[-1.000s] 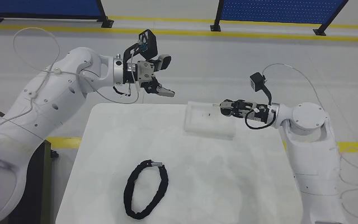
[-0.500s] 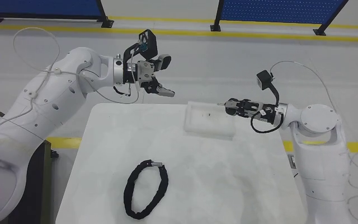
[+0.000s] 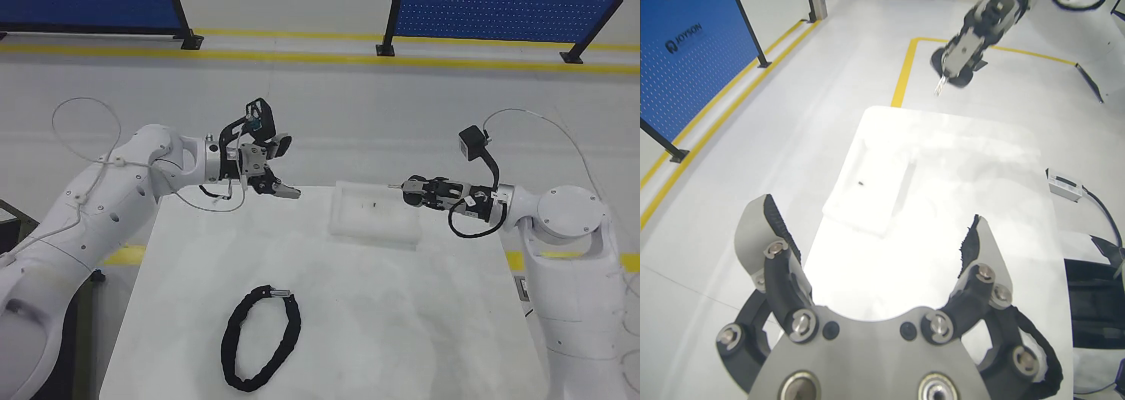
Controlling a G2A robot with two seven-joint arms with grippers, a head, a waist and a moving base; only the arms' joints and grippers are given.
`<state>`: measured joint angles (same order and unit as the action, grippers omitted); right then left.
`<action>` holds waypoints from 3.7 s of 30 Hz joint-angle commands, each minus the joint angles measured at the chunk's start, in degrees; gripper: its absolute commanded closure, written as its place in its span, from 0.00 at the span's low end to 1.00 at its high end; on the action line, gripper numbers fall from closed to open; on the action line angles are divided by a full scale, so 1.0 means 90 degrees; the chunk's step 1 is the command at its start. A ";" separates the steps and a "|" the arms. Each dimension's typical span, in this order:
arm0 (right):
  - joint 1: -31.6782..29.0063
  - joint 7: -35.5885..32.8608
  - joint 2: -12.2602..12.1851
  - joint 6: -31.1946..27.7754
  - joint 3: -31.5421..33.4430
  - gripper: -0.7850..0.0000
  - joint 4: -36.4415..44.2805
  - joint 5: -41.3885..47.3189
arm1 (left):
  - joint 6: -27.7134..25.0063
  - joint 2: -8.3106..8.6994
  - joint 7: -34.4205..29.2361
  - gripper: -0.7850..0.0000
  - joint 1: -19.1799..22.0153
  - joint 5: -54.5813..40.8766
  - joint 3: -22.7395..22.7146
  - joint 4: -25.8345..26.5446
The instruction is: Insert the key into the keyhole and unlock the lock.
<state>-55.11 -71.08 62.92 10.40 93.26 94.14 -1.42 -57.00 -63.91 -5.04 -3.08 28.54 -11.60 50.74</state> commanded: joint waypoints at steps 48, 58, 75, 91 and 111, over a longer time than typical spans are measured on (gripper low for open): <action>0.0000 0.0000 0.0000 0.0000 0.0000 1.00 0.0000 0.0000 | -0.0111 0.0841 -0.2271 0.00 -0.1649 0.0200 0.0170 0.1597; 0.0000 0.0000 0.0000 0.0000 0.0000 1.00 0.0000 0.0000 | -0.0111 0.1193 0.2063 0.00 -0.2207 0.3341 0.0184 0.1198; 0.0000 0.0000 0.0000 0.0000 0.0000 1.00 0.0000 0.0000 | 0.0302 0.0713 0.5779 0.00 -0.2505 0.6967 0.0207 0.0012; 0.0000 0.0000 0.0000 0.0000 0.0000 1.00 0.0000 0.0000 | 0.0532 -0.0023 0.6183 0.06 -0.2616 0.7719 0.0207 -0.1111; 0.0000 0.0000 0.0000 0.0000 0.0000 1.00 0.0000 0.0000 | 0.0965 -0.0354 0.6536 1.00 -0.2641 0.8373 0.0138 -0.1581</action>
<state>-55.11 -71.08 62.92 10.40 93.26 94.14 -1.42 -48.46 -66.97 53.79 -26.89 104.10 -10.19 36.66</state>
